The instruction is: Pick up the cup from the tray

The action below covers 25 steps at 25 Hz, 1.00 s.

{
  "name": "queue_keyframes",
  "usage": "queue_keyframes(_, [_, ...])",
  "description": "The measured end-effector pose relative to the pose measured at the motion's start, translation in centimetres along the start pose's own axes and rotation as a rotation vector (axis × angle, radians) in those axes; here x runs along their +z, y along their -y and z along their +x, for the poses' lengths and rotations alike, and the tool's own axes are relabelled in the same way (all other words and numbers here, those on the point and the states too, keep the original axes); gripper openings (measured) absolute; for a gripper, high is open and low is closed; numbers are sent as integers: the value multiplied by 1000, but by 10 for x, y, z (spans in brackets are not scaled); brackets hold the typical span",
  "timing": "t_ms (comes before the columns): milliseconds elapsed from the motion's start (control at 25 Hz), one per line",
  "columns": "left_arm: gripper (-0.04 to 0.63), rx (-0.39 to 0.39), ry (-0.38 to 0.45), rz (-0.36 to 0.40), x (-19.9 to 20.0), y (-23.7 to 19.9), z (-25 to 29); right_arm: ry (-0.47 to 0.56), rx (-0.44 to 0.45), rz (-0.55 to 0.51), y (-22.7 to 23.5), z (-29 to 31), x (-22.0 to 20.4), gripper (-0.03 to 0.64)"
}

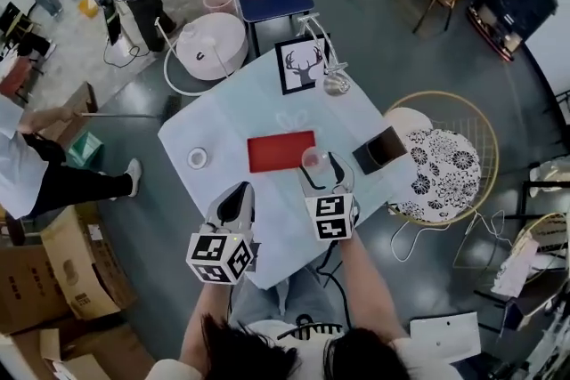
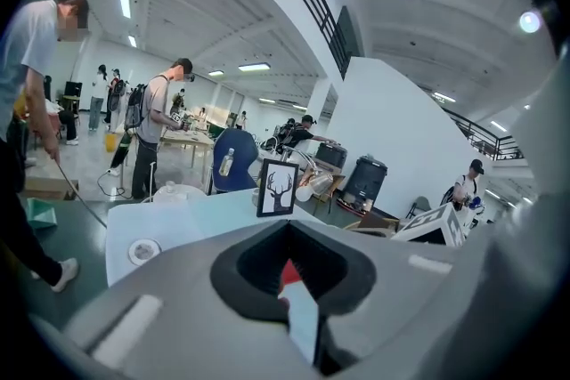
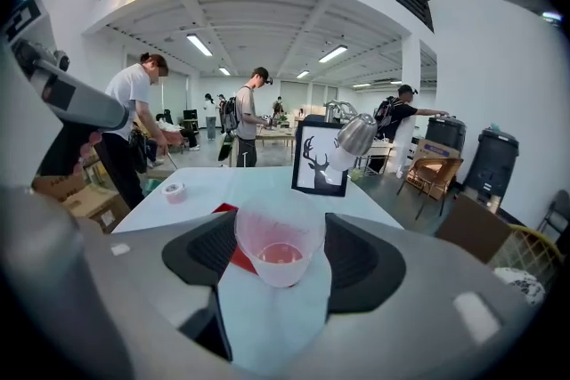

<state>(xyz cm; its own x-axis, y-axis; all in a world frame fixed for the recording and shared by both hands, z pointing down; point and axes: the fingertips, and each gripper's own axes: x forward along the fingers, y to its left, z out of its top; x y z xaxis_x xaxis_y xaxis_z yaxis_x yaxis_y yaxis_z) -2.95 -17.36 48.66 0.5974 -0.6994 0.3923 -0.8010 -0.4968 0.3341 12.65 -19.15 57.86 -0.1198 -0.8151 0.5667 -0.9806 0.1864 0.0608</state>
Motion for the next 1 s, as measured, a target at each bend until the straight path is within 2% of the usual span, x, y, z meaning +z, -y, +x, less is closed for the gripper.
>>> queue_keyframes(360, [0, -75, -7, 31, -10, 41, 19, -4, -63, 45, 42, -34, -23, 334])
queue_keyframes(760, [0, -178, -43, 187, -27, 80, 52, -11, -83, 103, 53, -41, -54, 336])
queue_keyframes(1000, [0, -178, -94, 148, -60, 83, 59, -41, -73, 94, 42, -32, -81, 336])
